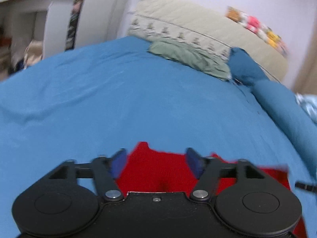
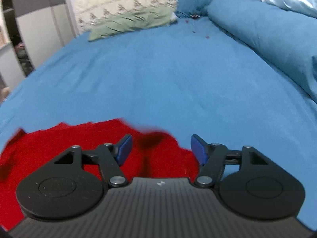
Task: Fold small clothes
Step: 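Lift the hem with both tools and fold it toward the collar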
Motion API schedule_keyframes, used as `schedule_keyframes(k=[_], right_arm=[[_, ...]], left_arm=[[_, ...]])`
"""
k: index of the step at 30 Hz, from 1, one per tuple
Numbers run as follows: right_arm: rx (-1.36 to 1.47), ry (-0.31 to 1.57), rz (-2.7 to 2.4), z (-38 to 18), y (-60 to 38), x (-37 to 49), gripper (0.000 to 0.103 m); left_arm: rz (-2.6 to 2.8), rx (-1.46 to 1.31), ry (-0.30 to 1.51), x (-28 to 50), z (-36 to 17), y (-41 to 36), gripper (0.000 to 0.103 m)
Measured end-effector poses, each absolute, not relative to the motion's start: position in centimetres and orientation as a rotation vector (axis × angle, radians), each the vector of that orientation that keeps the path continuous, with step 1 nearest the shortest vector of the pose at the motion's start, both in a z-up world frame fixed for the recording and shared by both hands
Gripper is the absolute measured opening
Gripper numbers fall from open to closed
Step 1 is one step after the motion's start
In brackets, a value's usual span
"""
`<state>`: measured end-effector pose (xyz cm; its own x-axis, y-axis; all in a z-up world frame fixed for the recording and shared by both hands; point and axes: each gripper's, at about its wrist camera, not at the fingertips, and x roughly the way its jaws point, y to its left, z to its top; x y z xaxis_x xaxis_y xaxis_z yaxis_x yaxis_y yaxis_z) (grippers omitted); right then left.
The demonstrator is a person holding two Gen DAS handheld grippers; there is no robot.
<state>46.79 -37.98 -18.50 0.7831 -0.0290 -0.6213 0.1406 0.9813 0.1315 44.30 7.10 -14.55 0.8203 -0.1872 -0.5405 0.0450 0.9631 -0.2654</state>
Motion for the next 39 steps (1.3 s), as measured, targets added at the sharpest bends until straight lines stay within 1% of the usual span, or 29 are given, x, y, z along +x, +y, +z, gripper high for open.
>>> schedule_keyframes(k=[1,3,6,8,10,11,13,17,21,24,27,30,34,36,39], right_arm=[[0.180,0.660,-0.062,-18.5,-38.0,45.6,0.090],[0.181,0.672,0.006,-19.1,-37.4,43.8,0.094],[0.140,0.744,0.057,-21.7,-35.8,42.7,0.094],[0.108,0.740,0.026,-23.4,-35.3,42.1,0.094],[0.112,0.710,0.013,-24.0,-35.3,41.8,0.094],[0.120,0.706,0.003,-24.1,-35.3,41.8,0.094],[0.111,0.717,-0.005,-24.3,-35.0,42.4,0.097],[0.147,0.722,-0.002,-23.1,-35.4,42.2,0.095],[0.204,0.701,-0.007,-19.9,-37.1,39.4,0.096],[0.166,0.710,-0.027,-18.2,-37.9,36.8,0.097],[0.124,0.724,-0.041,-17.8,-38.6,34.6,0.097],[0.098,0.756,-0.042,-19.0,-38.8,33.8,0.096],[0.130,0.775,-0.066,-21.1,-38.9,33.8,0.094],[0.155,0.773,-0.077,-22.1,-39.0,34.0,0.094],[0.159,0.772,-0.081,-23.4,-39.0,34.3,0.091]], left_arm=[[-0.146,-0.222,0.604,43.3,-14.8,6.8,0.076],[-0.169,-0.180,0.650,41.9,-16.0,5.9,0.078],[-0.158,-0.151,0.730,40.8,-18.8,5.5,0.078],[-0.142,-0.141,0.757,40.5,-20.5,5.8,0.078],[-0.145,-0.090,0.750,40.3,-21.0,5.6,0.081],[-0.141,-0.064,0.754,40.2,-21.0,5.4,0.085],[-0.117,-0.054,0.778,40.6,-21.1,5.4,0.090],[-0.088,-0.102,0.817,40.5,-19.7,5.1,0.090],[-0.073,-0.106,0.806,39.0,-16.1,4.6,0.090],[-0.107,-0.089,0.768,37.5,-13.5,3.2,0.096],[-0.162,-0.078,0.748,37.7,-12.2,0.4,0.097],[-0.207,-0.067,0.770,38.7,-12.8,-2.7,0.098],[-0.232,-0.028,0.821,40.0,-15.2,-6.1,0.098],[-0.226,-0.002,0.839,40.5,-16.7,-7.1,0.098],[-0.207,-0.001,0.882,41.5,-18.4,-7.4,0.098]])
